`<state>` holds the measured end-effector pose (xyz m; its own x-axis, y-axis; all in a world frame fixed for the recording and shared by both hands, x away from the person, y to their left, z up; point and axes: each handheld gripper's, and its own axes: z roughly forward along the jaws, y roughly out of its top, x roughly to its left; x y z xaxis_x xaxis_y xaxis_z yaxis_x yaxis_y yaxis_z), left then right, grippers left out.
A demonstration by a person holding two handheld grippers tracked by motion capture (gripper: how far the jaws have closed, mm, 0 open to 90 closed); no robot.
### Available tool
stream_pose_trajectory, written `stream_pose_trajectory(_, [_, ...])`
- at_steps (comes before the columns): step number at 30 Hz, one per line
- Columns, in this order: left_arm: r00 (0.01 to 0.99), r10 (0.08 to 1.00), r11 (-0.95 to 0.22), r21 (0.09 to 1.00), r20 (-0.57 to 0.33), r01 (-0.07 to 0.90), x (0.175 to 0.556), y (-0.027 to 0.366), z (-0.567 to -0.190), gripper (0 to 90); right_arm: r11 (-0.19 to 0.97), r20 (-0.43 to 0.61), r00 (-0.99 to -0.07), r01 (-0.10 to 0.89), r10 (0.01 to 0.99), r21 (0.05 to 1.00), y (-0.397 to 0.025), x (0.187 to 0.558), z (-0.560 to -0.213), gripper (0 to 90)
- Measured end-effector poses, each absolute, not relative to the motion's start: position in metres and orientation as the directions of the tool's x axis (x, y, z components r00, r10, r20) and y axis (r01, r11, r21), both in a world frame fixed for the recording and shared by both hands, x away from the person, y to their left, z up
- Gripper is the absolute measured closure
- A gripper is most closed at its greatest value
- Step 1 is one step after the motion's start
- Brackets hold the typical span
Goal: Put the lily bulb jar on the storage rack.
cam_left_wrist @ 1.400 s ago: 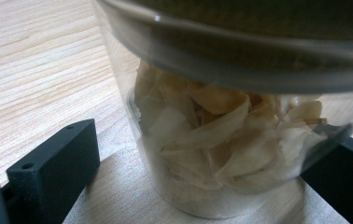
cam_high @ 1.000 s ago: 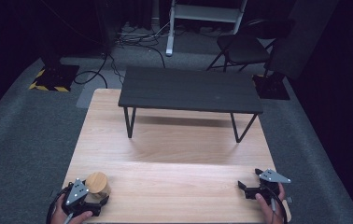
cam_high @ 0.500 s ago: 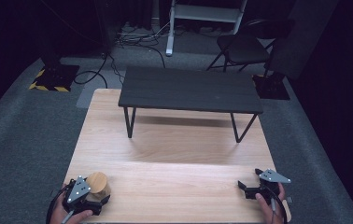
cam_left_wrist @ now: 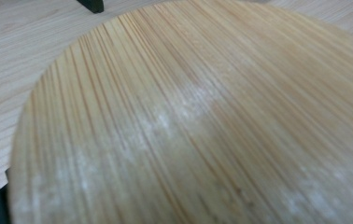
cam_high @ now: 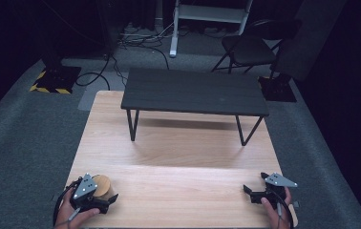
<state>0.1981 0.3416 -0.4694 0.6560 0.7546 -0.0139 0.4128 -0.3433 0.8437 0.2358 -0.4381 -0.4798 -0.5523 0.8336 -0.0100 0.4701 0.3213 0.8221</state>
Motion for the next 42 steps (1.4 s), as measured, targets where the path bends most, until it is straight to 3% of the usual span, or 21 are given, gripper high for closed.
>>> stream_pose_trajectory(6, [0.663,0.749,-0.362,0.838,0.000,0.408,0.206,0.340,-0.464,2.7,0.321,-0.010,-0.552,0.470,0.834,0.822,-0.438,0.236,-0.480,0.0])
stream_pose_trajectory(9, [0.669,0.743,-0.363,0.842,0.004,0.399,0.208,0.340,-0.465,11.9,0.321,-0.010,-0.552,0.470,0.834,0.822,-0.438,0.236,-0.480,0.0])
stream_pose_trajectory(11, [0.678,0.735,-0.370,0.843,0.009,0.391,0.208,0.340,-0.466,23.2,0.321,-0.010,-0.552,0.471,0.834,0.822,-0.438,0.236,-0.480,0.0])
stream_pose_trajectory(13, [0.677,0.736,-0.366,0.846,0.008,0.388,0.208,0.340,-0.468,25.3,0.321,-0.010,-0.552,0.470,0.834,0.822,-0.438,0.236,-0.480,0.0])
stream_pose_trajectory(30, [0.666,0.746,-0.367,0.838,0.007,0.403,0.210,0.338,-0.462,25.7,0.321,-0.010,-0.552,0.470,0.834,0.822,-0.438,0.236,-0.480,0.0])
stream_pose_trajectory(42, [0.677,0.735,-0.369,0.853,0.025,0.369,0.233,0.328,-0.405,25.7,0.321,-0.010,-0.552,0.470,0.834,0.822,-0.438,0.236,-0.480,0.0])
